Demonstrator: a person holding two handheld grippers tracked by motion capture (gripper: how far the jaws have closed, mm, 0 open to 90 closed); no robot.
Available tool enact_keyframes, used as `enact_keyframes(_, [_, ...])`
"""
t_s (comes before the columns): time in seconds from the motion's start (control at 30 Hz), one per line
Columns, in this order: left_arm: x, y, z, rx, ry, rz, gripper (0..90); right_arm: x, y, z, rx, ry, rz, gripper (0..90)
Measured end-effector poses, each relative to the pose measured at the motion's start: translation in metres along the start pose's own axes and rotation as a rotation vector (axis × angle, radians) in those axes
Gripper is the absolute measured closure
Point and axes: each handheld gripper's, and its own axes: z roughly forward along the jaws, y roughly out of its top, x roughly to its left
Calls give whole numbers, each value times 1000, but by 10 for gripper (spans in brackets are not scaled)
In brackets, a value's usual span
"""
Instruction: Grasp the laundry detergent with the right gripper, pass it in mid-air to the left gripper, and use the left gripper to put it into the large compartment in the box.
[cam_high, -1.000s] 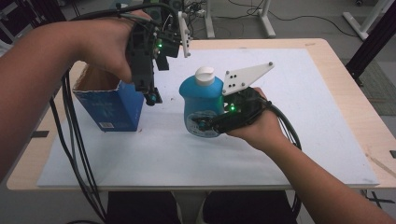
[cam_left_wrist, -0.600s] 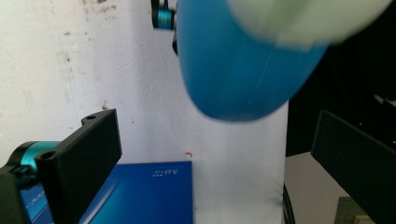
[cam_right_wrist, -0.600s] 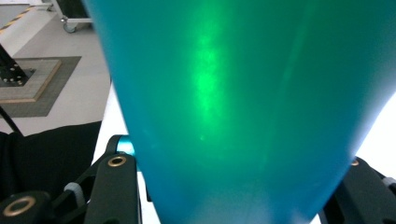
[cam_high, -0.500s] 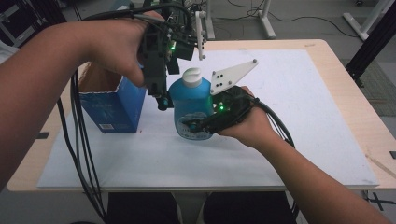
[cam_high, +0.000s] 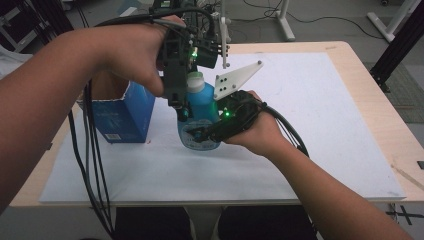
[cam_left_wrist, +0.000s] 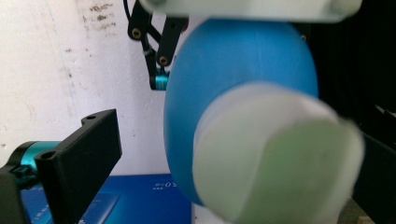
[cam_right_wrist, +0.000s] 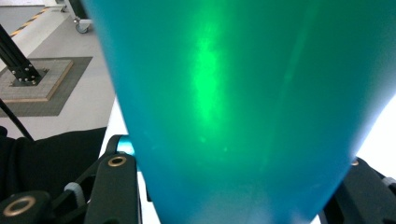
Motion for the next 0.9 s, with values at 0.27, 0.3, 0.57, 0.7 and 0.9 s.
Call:
enact_keyframes(0.27, [-2, 3, 3, 20, 9, 9, 17, -1, 4, 3, -5, 10, 6, 454])
enact_keyframes(0.3, [-2, 3, 3, 19, 10, 2, 17, -1, 4, 3, -6, 10, 7, 455])
enact_keyframes(0.57, [-1, 2, 7, 40, 19, -7, 18, -2, 3, 4, -7, 11, 10, 455])
enact_keyframes(0.7, [0, 2, 9, 45, 24, -19, 29, -3, 3, 4, -5, 14, 13, 455])
enact_keyframes(0.9, [1, 1, 9, 45, 23, -22, 96, -3, 3, 4, -7, 18, 13, 455])
